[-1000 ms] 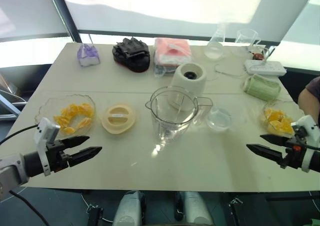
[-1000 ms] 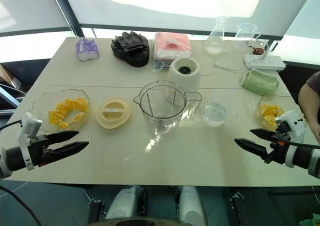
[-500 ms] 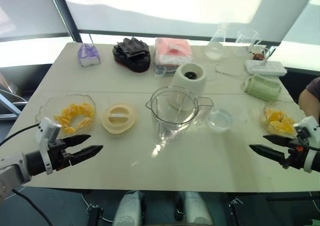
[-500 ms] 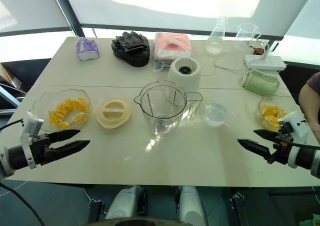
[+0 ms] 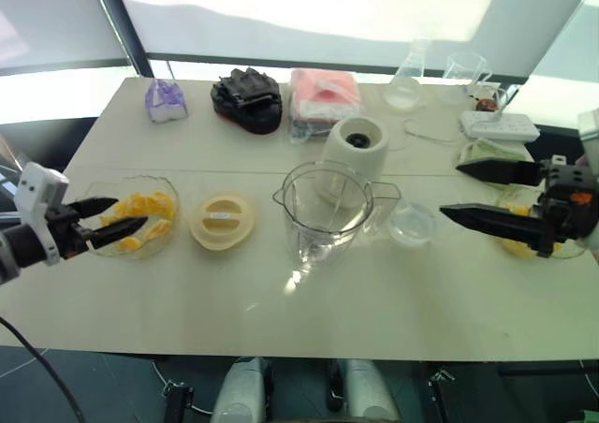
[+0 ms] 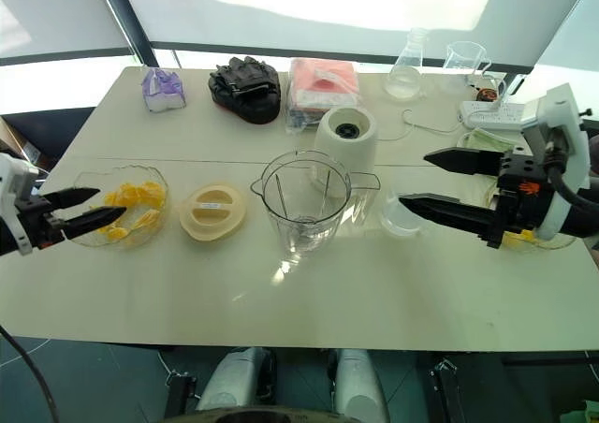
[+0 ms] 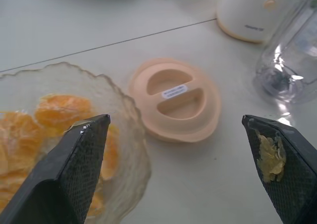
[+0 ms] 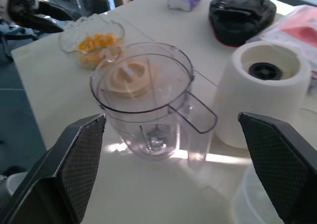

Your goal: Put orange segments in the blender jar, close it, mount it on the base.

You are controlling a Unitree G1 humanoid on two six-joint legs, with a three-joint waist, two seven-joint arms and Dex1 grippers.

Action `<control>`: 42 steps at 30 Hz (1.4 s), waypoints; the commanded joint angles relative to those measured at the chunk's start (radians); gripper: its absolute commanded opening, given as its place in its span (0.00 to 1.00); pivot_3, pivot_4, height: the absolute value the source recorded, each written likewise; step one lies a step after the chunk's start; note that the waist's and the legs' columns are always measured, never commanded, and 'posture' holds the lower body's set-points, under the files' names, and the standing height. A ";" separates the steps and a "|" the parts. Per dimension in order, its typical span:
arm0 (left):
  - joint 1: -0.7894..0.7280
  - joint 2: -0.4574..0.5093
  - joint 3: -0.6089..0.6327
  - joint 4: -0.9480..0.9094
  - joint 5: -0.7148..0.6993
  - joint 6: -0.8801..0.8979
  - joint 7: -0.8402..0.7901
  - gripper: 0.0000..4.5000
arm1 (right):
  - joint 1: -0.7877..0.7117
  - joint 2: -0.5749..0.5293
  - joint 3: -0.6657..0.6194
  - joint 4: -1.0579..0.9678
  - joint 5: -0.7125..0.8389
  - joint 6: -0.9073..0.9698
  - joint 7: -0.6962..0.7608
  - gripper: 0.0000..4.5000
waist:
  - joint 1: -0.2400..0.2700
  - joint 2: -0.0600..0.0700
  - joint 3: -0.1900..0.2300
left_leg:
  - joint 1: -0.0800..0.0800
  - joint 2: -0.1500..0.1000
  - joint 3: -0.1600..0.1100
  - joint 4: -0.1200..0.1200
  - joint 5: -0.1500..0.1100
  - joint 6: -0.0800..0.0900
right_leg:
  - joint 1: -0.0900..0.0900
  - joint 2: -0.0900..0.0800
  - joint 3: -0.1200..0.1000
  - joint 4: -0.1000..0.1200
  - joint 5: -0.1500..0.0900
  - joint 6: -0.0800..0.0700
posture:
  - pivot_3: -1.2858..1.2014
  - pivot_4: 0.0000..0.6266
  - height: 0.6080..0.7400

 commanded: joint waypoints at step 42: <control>-0.686 -0.228 -0.599 0.997 0.752 -0.545 -0.052 0.99 | -0.246 -0.042 0.247 -0.137 0.141 -0.127 -0.159 1.00 | 0.002 -0.004 -0.002 | 0.000 -0.001 0.002 0.003 0.000 0.000 | 0.000 -0.003 0.000 0.003 0.005 0.008 | 0.52 0.24 1.00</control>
